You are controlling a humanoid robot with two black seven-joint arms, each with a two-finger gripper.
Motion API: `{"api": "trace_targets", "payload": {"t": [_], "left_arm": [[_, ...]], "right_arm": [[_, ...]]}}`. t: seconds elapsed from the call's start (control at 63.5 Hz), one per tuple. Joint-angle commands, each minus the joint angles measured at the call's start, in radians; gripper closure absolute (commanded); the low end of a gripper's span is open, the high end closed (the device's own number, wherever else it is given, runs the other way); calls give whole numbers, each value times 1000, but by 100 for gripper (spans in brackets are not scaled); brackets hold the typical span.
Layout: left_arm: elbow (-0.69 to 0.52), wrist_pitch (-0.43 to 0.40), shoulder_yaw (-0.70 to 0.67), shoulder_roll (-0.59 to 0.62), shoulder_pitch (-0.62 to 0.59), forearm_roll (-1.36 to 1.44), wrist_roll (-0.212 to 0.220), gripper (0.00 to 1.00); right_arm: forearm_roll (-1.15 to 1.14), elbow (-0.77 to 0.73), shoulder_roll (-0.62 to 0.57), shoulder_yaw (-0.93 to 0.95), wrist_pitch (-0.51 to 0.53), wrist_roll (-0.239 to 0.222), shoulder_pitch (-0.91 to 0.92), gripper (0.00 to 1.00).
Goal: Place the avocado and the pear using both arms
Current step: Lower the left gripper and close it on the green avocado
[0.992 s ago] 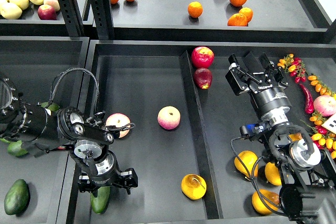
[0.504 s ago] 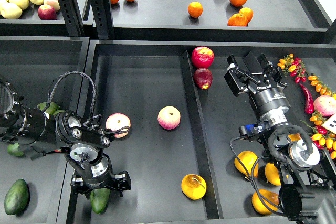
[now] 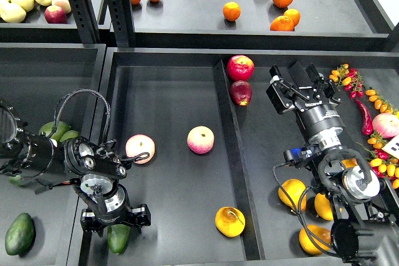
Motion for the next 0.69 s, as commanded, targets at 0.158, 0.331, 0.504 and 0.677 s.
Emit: {"api": "trace_targets", "payload": {"t": [0.158,0.331,0.504,0.677], "left_arm": [[22,0,0,0,21,14,0,2],[28,-2,-2,0,25,14,0,5],[33,-6,-8,0,34,13,0,12],[36,-9,-12,0,39,10,0,18]], "right_arm": [[0,-1,0,-5,1,0,-1,0],[0,0,0,-15,1,0,-1,0],[0,0,0,-18,3,0,-1,0],[2,0,0,-18,4,0,-1,0]]}}
